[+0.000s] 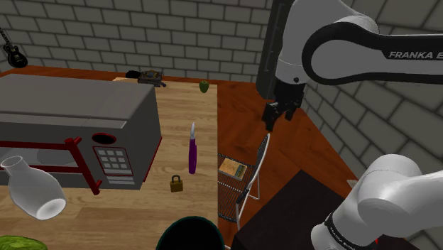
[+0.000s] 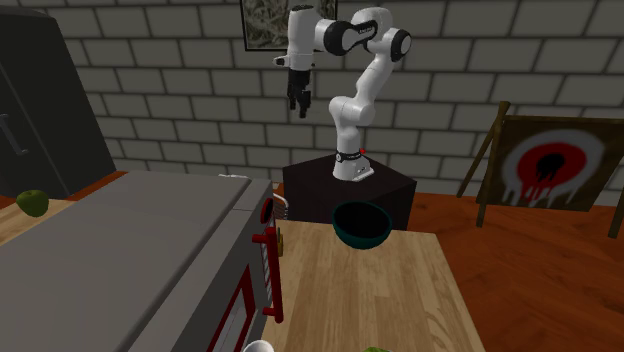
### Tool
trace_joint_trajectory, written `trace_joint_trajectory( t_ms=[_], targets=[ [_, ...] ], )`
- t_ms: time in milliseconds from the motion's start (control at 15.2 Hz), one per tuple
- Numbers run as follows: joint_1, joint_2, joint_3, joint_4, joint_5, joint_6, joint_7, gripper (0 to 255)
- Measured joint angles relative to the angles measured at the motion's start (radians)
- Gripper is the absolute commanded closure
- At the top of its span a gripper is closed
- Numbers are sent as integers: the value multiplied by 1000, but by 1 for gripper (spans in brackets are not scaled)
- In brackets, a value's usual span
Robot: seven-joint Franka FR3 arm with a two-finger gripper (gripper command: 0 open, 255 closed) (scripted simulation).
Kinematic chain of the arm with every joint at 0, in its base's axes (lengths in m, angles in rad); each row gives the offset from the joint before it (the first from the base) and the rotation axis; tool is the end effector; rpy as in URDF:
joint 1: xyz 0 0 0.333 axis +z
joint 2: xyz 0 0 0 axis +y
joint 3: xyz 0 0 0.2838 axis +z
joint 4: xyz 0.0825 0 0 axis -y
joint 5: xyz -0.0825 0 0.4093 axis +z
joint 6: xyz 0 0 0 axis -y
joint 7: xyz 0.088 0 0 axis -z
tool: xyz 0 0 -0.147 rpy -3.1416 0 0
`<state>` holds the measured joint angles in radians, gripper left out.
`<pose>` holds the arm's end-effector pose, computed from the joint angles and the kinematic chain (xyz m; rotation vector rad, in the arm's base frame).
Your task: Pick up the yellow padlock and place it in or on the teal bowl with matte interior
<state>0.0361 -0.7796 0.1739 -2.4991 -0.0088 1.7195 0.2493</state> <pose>0.3581 0.0729 0.4632 3.0091 -0.1325 0.0288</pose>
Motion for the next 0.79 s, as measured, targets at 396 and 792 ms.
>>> trace_joint_trajectory(
  t_ms=[396,792],
  targets=[
    [11,88,143,-66,52,183,192,0],
    [-23,284,307,-40,41,375,411,0]
  ],
)
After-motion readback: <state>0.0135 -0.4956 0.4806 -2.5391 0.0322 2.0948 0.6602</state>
